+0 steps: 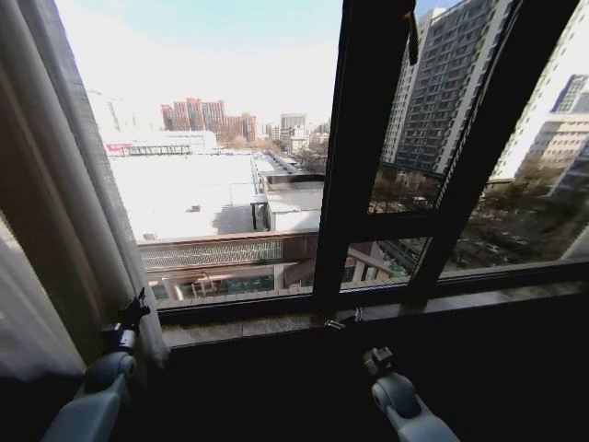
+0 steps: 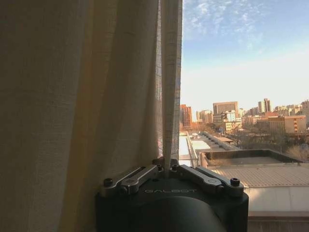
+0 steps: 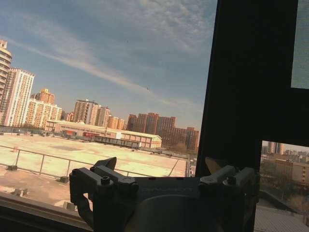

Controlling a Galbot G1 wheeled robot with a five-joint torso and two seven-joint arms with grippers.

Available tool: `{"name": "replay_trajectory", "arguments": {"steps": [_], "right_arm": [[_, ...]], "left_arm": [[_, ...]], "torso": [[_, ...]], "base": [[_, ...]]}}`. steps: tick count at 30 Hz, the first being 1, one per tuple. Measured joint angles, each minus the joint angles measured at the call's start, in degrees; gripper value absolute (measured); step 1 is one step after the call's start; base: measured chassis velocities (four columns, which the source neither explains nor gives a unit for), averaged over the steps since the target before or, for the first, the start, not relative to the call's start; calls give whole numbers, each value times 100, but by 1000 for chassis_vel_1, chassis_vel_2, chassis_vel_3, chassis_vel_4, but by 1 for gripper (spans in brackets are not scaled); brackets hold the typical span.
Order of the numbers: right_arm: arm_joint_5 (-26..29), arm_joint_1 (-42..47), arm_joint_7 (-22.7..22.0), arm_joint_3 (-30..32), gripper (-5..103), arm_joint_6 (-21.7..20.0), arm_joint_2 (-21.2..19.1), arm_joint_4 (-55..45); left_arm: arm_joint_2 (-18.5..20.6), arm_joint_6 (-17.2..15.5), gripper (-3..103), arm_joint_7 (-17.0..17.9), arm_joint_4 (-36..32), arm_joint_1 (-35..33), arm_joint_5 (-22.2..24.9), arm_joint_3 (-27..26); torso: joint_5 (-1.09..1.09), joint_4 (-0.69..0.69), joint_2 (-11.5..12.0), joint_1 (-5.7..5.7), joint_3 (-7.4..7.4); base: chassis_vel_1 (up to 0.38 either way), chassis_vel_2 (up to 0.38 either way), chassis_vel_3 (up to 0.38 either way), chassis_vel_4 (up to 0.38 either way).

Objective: Open the curtains by pulling them apart, changing their state from closed to fully open.

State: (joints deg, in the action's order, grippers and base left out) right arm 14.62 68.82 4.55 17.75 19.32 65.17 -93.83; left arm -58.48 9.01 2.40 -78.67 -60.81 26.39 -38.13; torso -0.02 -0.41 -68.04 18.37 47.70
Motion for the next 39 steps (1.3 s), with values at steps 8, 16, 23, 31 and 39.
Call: {"name": "replay_trajectory", "arguments": {"steps": [8,16,23,31,39], "right_arm": [[0,0,0,-2,100,0,1,0],[0,0,0,-2,100,0,1,0],[0,0,0,-2,100,0,1,0],[0,0,0,-2,100,0,1,0],[0,0,0,-2,100,0,1,0]], "left_arm": [[43,17,0,-4,111,87,0,14],[259,10,0,125,645,481,112,57],[596,-46,0,341,1150,755,384,-23],[966,-124,0,614,1604,808,771,-219],[1436,-29,0,894,2491,845,909,-376]], "torso": [[3,-1,0,0,-1],[2,-3,0,0,0],[2,-2,0,0,0],[2,-2,0,0,0],[3,0,0,0,0]], "base": [[147,92,-159,-91],[29,23,-41,-18],[-7,-3,3,-1],[0,0,0,0],[0,0,0,0]]}}
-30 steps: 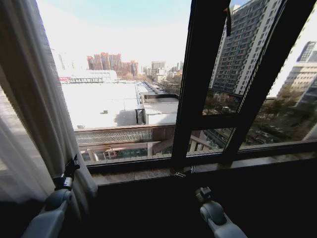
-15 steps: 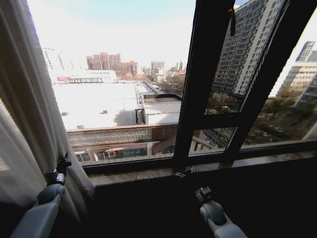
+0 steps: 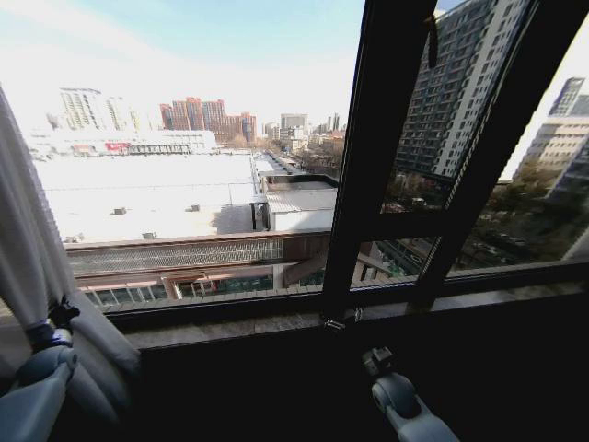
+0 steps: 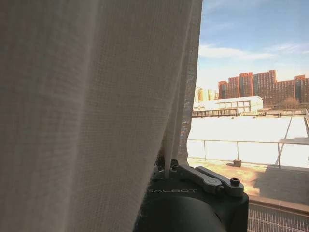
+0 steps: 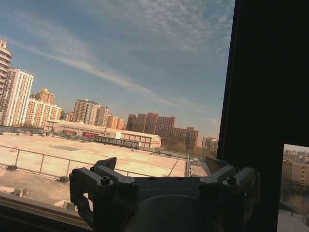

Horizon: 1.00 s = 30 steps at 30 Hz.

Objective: Open the curtains by pulling them apart, changing their state from closed to fully open.

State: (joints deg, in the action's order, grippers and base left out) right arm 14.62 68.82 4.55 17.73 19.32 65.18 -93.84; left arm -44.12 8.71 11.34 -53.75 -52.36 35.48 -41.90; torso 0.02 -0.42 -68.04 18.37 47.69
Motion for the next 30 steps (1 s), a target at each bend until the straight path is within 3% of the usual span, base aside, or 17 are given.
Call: {"name": "replay_trajectory", "arguments": {"steps": [4,8,17,19,22,24,30], "right_arm": [[0,0,0,0,100,0,0,0],[0,0,0,0,100,0,0,0],[0,0,0,0,100,0,0,0],[0,0,0,0,100,0,0,0],[0,0,0,1,100,0,0,0],[0,0,0,-1,100,0,0,0],[0,0,0,0,100,0,0,0]], "left_arm": [[321,114,0,38,625,119,11,-97],[420,163,0,30,825,140,16,-155],[224,176,0,175,631,75,5,-160],[154,39,-2,197,432,-5,5,-166],[77,-145,8,196,226,-84,-46,-169],[-2,-222,19,196,48,-109,-186,-173],[-227,-184,35,197,-512,-336,-628,-307]], "torso": [[-2,1,0,0,0],[-3,2,0,0,0],[-1,-3,0,0,0],[-1,-2,0,0,0],[-9,2,0,0,0],[-2,0,0,0,0],[0,-1,0,0,0]], "base": [[0,0,0,0],[0,0,0,0],[0,0,0,0],[0,0,0,0],[0,0,0,0],[0,0,0,0],[0,0,0,0]]}}
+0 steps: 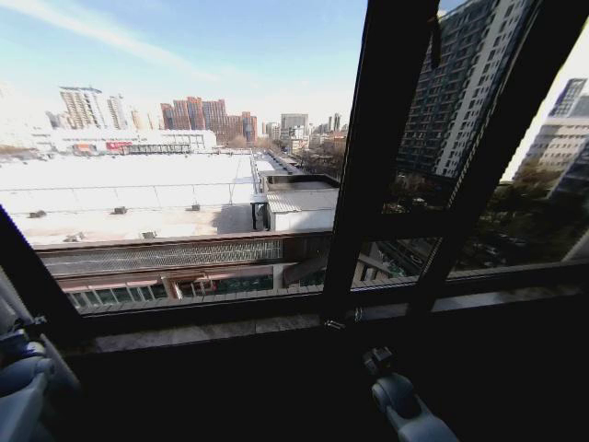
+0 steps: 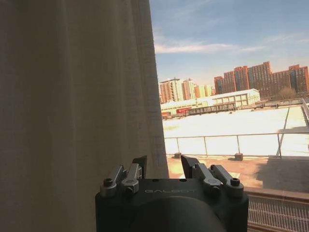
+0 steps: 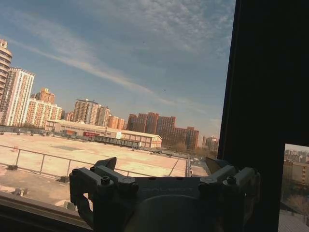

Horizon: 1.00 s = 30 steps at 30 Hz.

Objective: Open the curtains by pulling them apart, changing their state from closed to fully open.

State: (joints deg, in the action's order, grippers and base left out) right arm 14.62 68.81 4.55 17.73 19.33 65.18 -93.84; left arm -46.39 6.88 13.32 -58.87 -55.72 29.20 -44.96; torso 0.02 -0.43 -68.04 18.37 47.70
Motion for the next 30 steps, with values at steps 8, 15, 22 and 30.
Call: {"name": "replay_trajectory", "arguments": {"steps": [8,15,22,30], "right_arm": [[0,0,0,0,100,0,0,0],[0,0,0,0,100,0,0,0],[0,0,0,0,100,0,0,0],[0,0,0,0,100,0,0,0]], "left_arm": [[-570,-17,68,118,-1302,-521,-520,-120],[-1146,-236,89,-204,-2490,-1006,-433,37],[-1665,-247,100,-1214,-3019,-1330,-145,85],[-1979,-78,100,-1363,-3072,-1533,-27,13]], "torso": [[-1,1,0,0,0],[0,1,0,0,-1],[0,0,0,0,0],[0,1,0,0,0]], "base": [[0,0,0,0],[0,0,0,0],[0,0,0,0],[0,0,0,0]]}}
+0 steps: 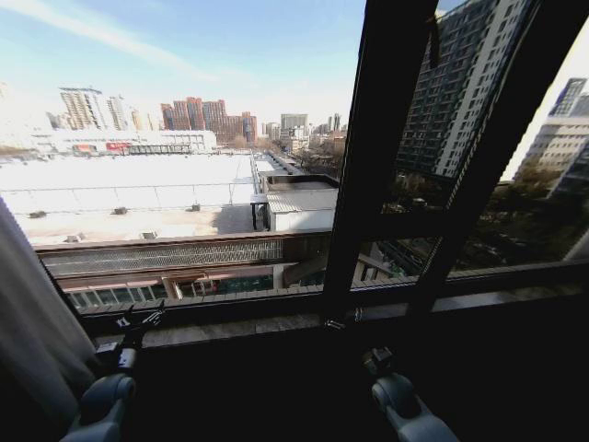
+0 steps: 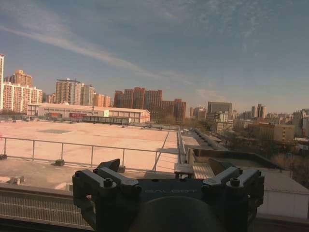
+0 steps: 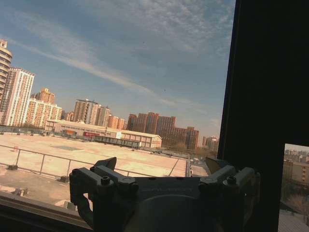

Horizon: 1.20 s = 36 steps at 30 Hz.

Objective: Open the curtains by pulling them apart, changing their state from closed to fully open.

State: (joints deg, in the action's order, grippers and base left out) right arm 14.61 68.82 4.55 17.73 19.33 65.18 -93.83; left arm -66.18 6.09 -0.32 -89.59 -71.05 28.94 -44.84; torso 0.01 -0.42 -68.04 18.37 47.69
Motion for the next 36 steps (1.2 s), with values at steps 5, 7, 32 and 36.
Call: {"name": "replay_trajectory", "arguments": {"steps": [5,7,32,36], "right_arm": [[0,0,0,0,100,0,0,0],[0,0,0,0,100,0,0,0],[0,0,0,0,100,0,0,0],[0,0,0,0,100,0,0,0]], "left_arm": [[13,-166,100,200,-88,-31,223,-62],[46,-184,100,227,-133,-52,262,-77],[113,-143,100,141,-222,-169,240,-104],[115,-141,100,141,-219,-167,238,-104]], "torso": [[0,0,0,0,0],[-1,0,0,0,0],[-1,0,0,0,0],[-1,0,0,0,0]], "base": [[0,0,0,0],[0,0,0,0],[0,0,0,0],[0,0,0,0]]}}
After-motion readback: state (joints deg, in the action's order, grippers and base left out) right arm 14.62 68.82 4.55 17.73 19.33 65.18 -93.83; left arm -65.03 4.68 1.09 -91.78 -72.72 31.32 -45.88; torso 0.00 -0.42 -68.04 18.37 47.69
